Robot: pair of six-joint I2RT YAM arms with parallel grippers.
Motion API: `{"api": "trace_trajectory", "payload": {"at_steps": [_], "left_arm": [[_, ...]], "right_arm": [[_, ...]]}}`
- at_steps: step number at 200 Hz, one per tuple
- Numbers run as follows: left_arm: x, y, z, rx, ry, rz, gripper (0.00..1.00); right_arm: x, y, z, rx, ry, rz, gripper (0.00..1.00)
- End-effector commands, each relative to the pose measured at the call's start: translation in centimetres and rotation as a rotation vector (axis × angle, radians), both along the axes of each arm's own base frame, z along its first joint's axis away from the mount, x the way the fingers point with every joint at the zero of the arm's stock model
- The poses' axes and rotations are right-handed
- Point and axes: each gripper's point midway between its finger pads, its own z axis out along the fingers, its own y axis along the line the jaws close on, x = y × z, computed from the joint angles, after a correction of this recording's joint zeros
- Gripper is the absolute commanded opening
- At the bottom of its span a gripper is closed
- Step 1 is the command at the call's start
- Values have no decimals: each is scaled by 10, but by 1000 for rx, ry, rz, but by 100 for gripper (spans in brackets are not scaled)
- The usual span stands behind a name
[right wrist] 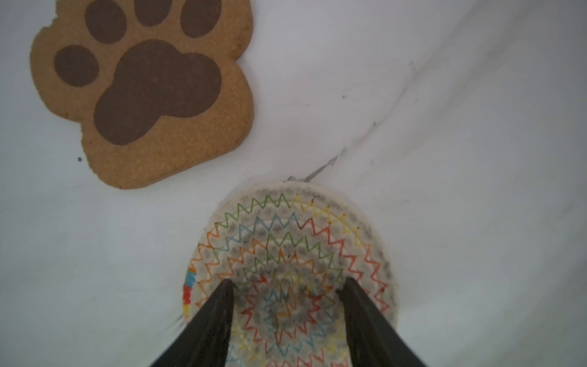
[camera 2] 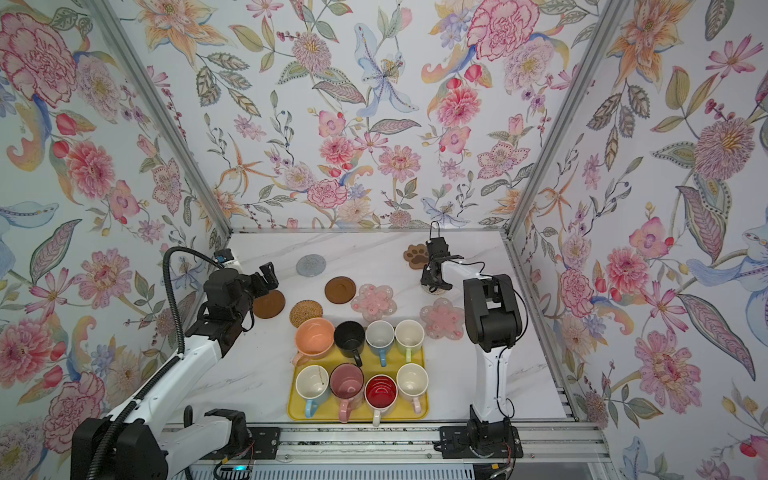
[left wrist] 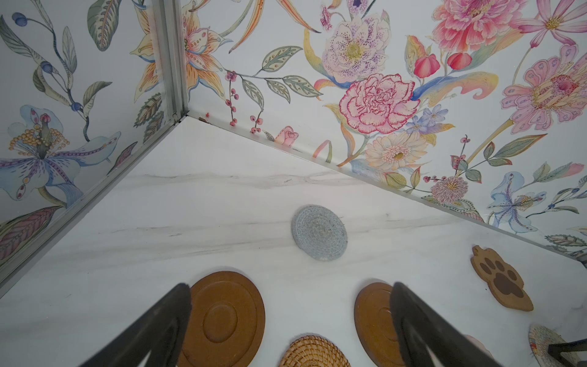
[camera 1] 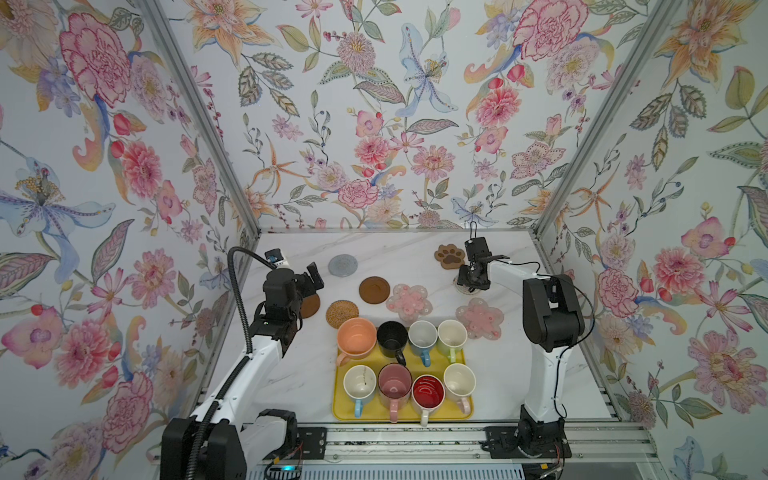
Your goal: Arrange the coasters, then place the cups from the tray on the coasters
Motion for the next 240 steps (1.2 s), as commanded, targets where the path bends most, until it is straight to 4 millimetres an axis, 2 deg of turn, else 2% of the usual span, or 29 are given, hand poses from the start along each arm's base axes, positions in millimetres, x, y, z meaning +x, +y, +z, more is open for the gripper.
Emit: {"api": "trace_trajectory", "payload": {"at_steps": [1, 71, 101, 153, 165, 205, 240], "left_arm": [[-2, 7, 8, 15, -16, 27, 99], [-5, 9, 8, 27, -16, 33, 99], [-4, 9, 7, 26, -18, 31, 99], [-3, 8, 6, 31, -14, 26, 99], [-3, 8, 6, 31, -15, 26, 99], [-3, 7, 10, 25, -24, 22, 99], [-2, 7, 11, 23, -27, 21, 99]], "right_arm": [[-9, -21, -32, -23, 98, -67, 56], [6, -56, -32, -69, 88, -184, 57], [14, -58, -34, -50, 90, -202, 57], [41, -64, -34, -35, 70, -225, 57], [47, -63, -28, -25, 53, -219, 57], [52, -56, 21, -52, -33, -170, 59], [37, -54, 29, -20, -34, -171, 59]]}}
